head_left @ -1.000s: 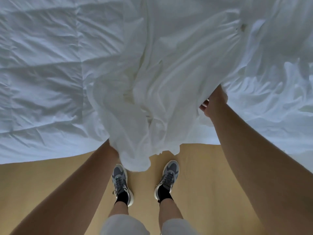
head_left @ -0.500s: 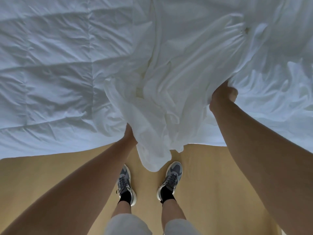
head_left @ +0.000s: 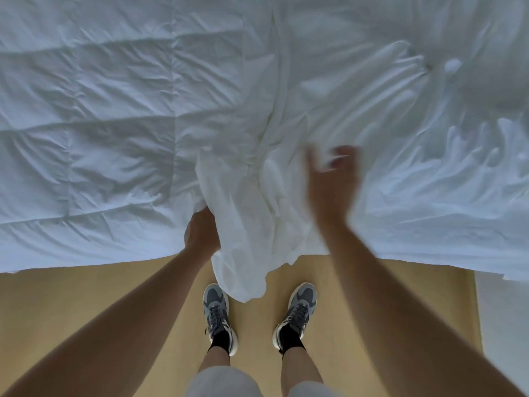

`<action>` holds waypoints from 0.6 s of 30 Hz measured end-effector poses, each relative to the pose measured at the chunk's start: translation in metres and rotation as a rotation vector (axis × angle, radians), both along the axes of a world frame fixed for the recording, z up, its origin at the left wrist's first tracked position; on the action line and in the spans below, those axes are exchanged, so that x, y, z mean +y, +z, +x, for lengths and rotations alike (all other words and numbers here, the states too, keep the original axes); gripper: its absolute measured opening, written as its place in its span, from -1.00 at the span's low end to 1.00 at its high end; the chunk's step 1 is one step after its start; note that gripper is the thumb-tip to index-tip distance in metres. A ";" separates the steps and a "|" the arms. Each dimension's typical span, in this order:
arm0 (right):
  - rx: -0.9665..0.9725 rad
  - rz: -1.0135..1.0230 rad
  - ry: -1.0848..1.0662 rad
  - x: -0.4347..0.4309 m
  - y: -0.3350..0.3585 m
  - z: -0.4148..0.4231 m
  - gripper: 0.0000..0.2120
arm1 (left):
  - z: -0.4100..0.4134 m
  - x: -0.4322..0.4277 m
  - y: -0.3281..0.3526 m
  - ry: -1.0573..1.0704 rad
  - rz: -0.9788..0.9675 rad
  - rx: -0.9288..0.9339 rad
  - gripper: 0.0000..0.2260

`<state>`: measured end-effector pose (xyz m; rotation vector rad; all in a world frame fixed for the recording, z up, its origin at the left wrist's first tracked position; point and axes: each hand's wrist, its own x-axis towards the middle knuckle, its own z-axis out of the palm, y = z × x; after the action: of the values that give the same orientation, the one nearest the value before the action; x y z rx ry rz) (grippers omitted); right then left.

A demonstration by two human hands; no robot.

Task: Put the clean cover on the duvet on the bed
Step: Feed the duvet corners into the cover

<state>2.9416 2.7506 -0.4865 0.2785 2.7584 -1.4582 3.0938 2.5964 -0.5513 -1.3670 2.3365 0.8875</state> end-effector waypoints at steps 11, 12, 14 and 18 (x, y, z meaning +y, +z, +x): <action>-0.370 0.085 -0.255 -0.008 -0.070 -0.014 -0.66 | 0.029 -0.005 -0.019 -0.059 -0.089 0.153 -0.66; -0.407 0.085 -0.320 0.000 -0.071 -0.021 -0.64 | 0.032 -0.005 -0.019 -0.033 -0.079 0.177 -0.67; -0.427 0.032 -0.394 0.009 -0.075 -0.032 -0.62 | 0.044 -0.014 -0.017 0.001 -0.085 0.229 -0.66; -0.506 -0.141 -0.415 0.020 -0.075 -0.041 -0.60 | 0.087 -0.072 -0.015 0.141 -0.187 0.204 -0.66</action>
<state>2.9004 2.7709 -0.5612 1.0976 2.2615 -1.3901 3.1812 2.5241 -0.5662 -1.6005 2.5575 0.9056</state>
